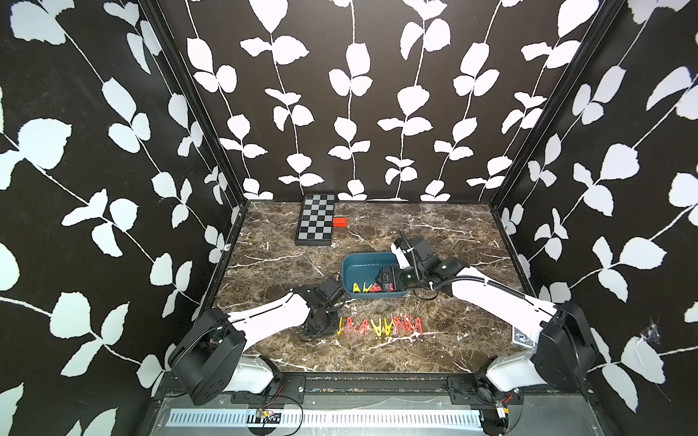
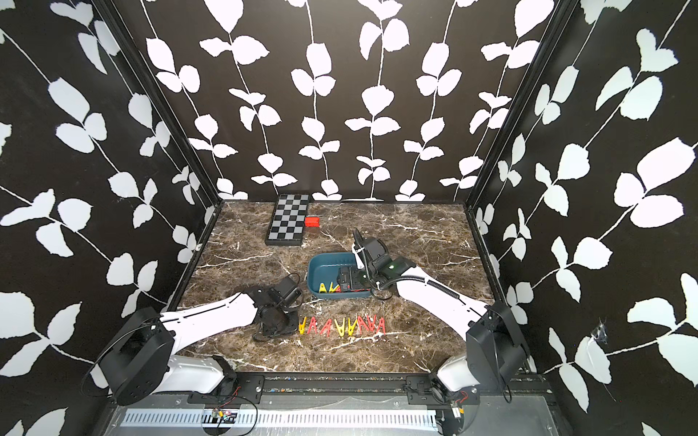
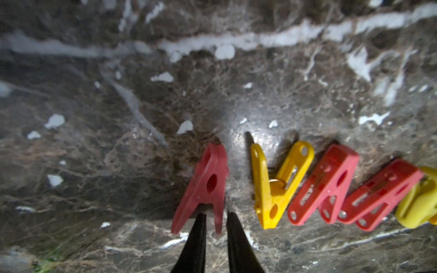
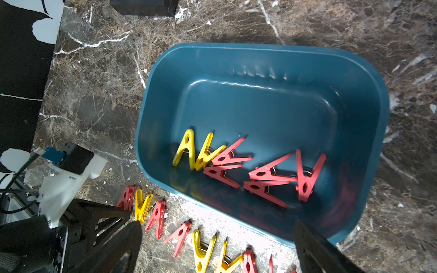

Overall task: Take the clothespins out of the storage box
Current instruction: Place the clothespin at the center of the board, then adjust the storage box at the center of the board.

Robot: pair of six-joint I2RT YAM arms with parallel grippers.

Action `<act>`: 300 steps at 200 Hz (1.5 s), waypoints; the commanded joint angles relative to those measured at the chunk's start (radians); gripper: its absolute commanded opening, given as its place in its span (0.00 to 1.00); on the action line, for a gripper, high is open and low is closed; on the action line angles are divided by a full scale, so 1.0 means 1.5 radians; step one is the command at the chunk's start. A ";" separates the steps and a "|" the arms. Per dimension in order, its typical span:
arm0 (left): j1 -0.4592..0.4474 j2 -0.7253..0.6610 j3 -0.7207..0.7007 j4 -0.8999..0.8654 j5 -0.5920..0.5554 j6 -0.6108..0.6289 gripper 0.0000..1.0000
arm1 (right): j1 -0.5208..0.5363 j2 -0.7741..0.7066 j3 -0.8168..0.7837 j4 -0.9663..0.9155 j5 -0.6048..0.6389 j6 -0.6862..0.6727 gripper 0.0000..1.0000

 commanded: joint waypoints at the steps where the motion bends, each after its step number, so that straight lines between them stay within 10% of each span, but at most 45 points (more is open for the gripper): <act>1: -0.003 -0.006 0.005 -0.021 -0.003 0.000 0.23 | 0.005 -0.006 0.008 -0.006 0.010 0.003 0.99; 78: -0.003 -0.024 0.135 -0.140 -0.069 0.048 0.47 | 0.004 0.009 0.028 -0.018 0.044 -0.013 0.99; 139: 0.034 0.045 0.300 -0.170 -0.114 0.125 0.98 | -0.024 0.010 0.044 -0.021 0.106 -0.016 0.99; 228: 0.106 0.206 0.445 -0.113 -0.089 0.213 0.98 | -0.070 0.014 0.048 -0.020 0.145 -0.023 0.99; 300: 0.111 0.325 0.481 -0.029 -0.102 0.239 0.57 | -0.085 0.009 0.041 -0.018 0.149 -0.019 0.99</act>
